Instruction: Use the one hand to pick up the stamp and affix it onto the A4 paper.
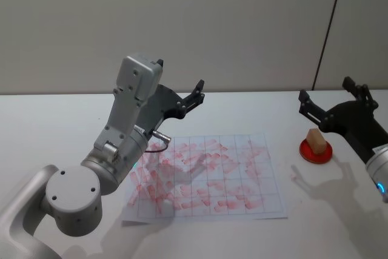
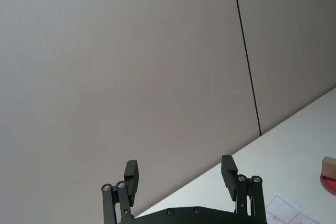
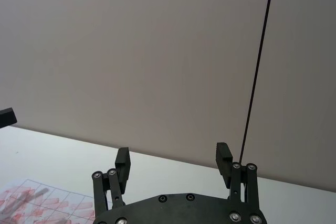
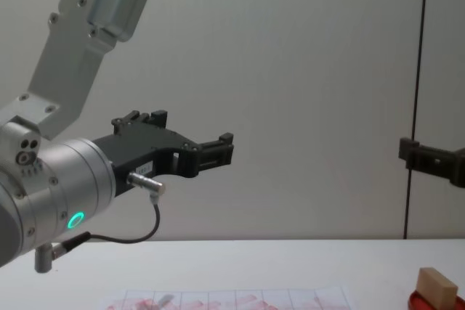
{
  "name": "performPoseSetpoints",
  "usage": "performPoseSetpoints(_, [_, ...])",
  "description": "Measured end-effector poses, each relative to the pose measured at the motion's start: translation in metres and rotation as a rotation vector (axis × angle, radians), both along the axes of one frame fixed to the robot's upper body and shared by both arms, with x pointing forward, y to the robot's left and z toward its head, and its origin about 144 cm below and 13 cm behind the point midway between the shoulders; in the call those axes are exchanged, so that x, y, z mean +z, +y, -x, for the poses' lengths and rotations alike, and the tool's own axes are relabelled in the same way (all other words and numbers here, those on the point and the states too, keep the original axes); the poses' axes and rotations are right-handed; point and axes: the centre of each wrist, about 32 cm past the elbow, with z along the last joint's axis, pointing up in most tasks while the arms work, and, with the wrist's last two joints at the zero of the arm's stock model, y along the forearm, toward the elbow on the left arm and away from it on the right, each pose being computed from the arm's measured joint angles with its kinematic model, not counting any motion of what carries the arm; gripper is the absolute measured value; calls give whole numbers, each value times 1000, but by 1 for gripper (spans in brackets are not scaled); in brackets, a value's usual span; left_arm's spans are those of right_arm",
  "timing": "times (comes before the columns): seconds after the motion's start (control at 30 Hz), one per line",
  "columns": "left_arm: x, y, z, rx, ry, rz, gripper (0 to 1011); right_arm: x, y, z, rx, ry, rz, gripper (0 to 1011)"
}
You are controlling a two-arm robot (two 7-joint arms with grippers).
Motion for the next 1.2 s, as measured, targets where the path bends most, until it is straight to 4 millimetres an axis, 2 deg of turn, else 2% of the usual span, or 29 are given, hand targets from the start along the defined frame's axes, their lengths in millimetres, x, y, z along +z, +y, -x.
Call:
performPoseSetpoints(0.4, [0, 0, 0, 0, 0, 0, 1001, -1, -8, -13, -34, 42, -25, 1001])
performPoseSetpoints(0.67, [0, 0, 0, 0, 0, 0, 1001, -11, -12, -24, -68, 128, -38, 1001])
performPoseSetpoints(1.2, [0, 0, 0, 0, 0, 0, 1001, -26, -2, -32, -99, 267, 5, 1001])
